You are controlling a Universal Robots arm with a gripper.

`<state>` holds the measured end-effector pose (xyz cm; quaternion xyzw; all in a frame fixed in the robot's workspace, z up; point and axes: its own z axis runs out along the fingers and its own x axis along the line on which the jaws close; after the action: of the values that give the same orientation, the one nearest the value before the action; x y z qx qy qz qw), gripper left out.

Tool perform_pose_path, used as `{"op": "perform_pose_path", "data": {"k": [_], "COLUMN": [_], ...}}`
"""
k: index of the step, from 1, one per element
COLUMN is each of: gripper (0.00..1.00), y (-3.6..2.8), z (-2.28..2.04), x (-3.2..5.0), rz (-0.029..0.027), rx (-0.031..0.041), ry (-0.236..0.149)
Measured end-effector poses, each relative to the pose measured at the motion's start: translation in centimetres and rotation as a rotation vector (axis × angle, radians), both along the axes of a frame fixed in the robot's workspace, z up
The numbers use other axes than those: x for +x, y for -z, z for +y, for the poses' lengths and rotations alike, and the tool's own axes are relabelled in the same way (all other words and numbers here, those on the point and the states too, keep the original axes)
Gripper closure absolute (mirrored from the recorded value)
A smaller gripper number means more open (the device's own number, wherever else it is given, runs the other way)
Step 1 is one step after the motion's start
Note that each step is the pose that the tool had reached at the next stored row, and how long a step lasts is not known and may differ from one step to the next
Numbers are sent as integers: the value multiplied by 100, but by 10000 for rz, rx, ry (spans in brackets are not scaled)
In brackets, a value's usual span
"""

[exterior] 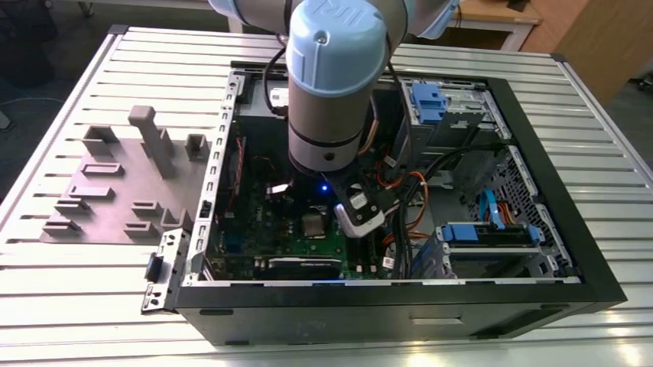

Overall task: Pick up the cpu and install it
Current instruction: 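Place the cpu into insertion slot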

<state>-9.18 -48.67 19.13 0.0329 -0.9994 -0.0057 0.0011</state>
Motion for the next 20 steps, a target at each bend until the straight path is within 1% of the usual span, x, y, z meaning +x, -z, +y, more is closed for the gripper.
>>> {"op": "perform_pose_path", "data": {"k": [3, 12, 14, 16, 20], "gripper": [49, 49, 49, 52, 52], "y": [8, 42, 44, 44, 44], "z": [0, -1, -1, -1, 0], "x": [-16, -16, -16, -16, -16], "rz": [-2, 1, 0, 0, 0], "rx": [14, 9, 10, 11, 12], "ry": [-23, -35, -40, -43, -47]}}
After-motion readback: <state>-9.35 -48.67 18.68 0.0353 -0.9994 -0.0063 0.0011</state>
